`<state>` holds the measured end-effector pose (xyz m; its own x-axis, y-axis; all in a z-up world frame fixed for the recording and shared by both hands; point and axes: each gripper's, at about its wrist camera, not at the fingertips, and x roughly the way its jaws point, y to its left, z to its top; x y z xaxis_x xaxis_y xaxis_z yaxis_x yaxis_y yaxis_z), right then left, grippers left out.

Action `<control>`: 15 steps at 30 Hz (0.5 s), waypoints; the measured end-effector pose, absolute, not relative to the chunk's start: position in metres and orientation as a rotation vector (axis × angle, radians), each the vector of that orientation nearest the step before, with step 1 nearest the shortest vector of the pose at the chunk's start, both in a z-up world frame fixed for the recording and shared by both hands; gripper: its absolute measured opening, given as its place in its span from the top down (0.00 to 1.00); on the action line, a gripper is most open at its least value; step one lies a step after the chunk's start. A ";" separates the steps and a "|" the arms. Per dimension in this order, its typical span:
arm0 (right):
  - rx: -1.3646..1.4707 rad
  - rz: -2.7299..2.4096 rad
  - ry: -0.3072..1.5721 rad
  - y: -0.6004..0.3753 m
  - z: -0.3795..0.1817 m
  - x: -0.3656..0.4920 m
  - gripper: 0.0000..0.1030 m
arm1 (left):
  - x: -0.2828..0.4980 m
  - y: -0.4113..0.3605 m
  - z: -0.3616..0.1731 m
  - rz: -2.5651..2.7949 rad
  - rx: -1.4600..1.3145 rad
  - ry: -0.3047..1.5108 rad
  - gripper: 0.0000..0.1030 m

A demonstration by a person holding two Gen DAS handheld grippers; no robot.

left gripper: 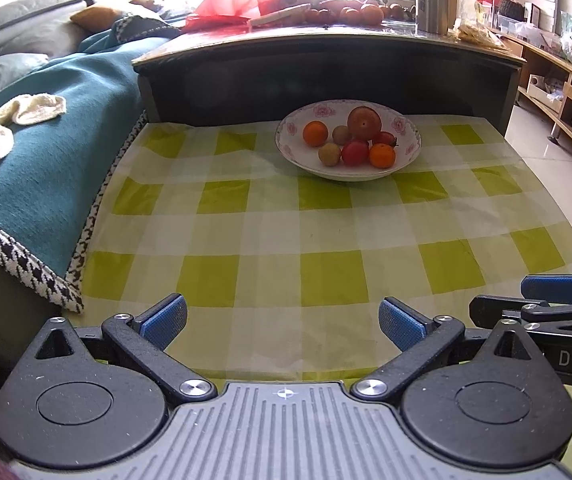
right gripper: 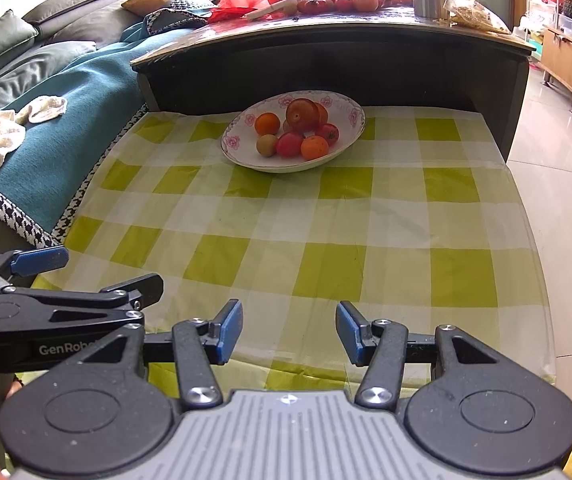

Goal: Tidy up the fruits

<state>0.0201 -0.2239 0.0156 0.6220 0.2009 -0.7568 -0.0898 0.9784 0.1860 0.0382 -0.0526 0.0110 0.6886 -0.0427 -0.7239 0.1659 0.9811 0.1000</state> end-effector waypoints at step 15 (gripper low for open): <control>0.120 0.169 0.898 -0.221 0.010 0.021 0.48 | 0.039 -0.051 0.008 -0.102 0.169 0.824 0.00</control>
<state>0.0211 -0.2207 0.0105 0.6114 0.1963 -0.7666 -0.0960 0.9800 0.1743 0.0390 -0.0507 0.0075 0.6753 -0.0241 -0.7372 0.1555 0.9816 0.1104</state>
